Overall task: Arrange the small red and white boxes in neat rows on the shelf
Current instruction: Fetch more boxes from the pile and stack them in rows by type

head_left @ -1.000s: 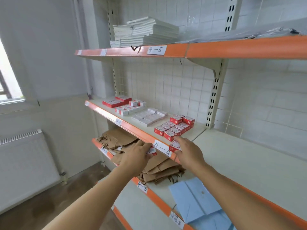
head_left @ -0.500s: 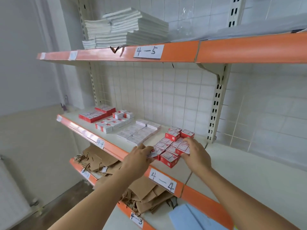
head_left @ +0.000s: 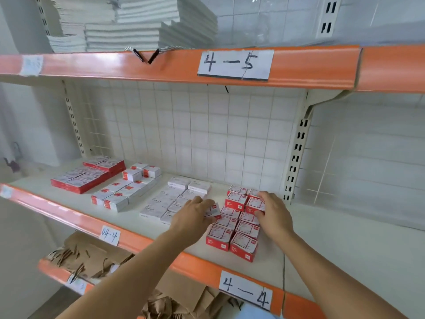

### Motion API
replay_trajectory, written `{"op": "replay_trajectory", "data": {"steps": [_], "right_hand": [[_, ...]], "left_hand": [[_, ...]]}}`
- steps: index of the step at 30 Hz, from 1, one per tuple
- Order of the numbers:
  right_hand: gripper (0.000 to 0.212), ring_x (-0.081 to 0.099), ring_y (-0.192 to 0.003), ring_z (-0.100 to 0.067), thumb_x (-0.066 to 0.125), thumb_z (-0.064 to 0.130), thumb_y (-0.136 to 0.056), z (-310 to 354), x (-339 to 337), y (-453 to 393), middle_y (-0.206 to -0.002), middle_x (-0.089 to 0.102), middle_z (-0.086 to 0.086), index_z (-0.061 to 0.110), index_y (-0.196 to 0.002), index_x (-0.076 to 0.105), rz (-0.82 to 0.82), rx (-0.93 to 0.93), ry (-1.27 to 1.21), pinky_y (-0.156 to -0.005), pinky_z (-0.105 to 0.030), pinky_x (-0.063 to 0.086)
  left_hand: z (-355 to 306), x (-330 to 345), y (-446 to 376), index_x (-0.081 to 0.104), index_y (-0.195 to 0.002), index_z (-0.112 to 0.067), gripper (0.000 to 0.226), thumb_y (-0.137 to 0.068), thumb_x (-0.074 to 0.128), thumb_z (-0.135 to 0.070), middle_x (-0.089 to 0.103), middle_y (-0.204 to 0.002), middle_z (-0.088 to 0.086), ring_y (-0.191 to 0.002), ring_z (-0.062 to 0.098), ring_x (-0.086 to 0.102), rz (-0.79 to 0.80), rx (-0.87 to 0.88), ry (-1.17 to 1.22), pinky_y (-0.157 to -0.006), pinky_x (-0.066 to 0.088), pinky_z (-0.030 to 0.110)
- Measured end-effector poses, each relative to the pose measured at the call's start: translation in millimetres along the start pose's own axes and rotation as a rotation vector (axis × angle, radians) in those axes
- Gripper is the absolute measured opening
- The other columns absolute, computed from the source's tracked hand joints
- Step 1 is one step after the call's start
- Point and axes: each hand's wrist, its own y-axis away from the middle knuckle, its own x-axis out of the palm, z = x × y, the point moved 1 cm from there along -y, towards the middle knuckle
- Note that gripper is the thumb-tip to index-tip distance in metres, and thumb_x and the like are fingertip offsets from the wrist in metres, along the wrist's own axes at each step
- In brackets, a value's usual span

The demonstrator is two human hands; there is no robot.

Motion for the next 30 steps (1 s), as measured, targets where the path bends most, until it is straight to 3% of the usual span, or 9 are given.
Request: {"op": "replay_trajectory", "data": {"steps": [5,12,22,30], "right_hand": [[0.046,0.043,-0.121,-0.019,0.063,0.031,-0.087,18,-5,2,-0.129,0.052,0.004,0.021,-0.13,0.049,-0.11,-0.231,0.157,-0.099,-0.033,0.036],[0.059,0.035,-0.13,-0.015,0.056,0.029,-0.089,87,7,9,-0.141,0.046,0.006,0.024,-0.144,0.035,0.207,-0.597,-0.027,-0.107,-0.034,0.029],[0.045,0.044,-0.122,-0.017,0.056,0.035,-0.091,169,61,19,-0.132,0.054,0.006,0.024,-0.134,0.048,0.274,-0.71,-0.058,-0.097,-0.033,0.031],[0.039,0.046,-0.117,-0.012,0.062,0.029,-0.088,282,120,32,-0.123,0.056,0.011,0.027,-0.125,0.05,0.269,-0.653,-0.218,-0.091,-0.029,0.033]], "left_hand": [[7,-7,3,0.033,-0.14,-0.031,0.06,-0.088,0.061,-0.038,0.053,-0.124,-0.007,-0.114,0.015,0.048,-0.022,-0.025,0.024,-0.082,0.045,0.032],[13,-18,14,0.031,-0.136,-0.035,0.061,-0.084,0.064,-0.038,0.056,-0.119,-0.008,-0.112,0.017,0.049,-0.067,-0.072,0.01,-0.075,0.041,0.03],[87,-58,53,0.026,-0.14,-0.034,0.066,-0.086,0.063,-0.038,0.057,-0.119,-0.003,-0.108,0.018,0.052,-0.114,-0.198,-0.033,-0.082,0.048,0.034],[197,-115,99,0.04,-0.136,-0.024,0.054,-0.088,0.063,-0.031,0.051,-0.125,-0.002,-0.109,0.015,0.053,-0.199,-0.247,0.007,-0.089,0.047,0.028]]}}
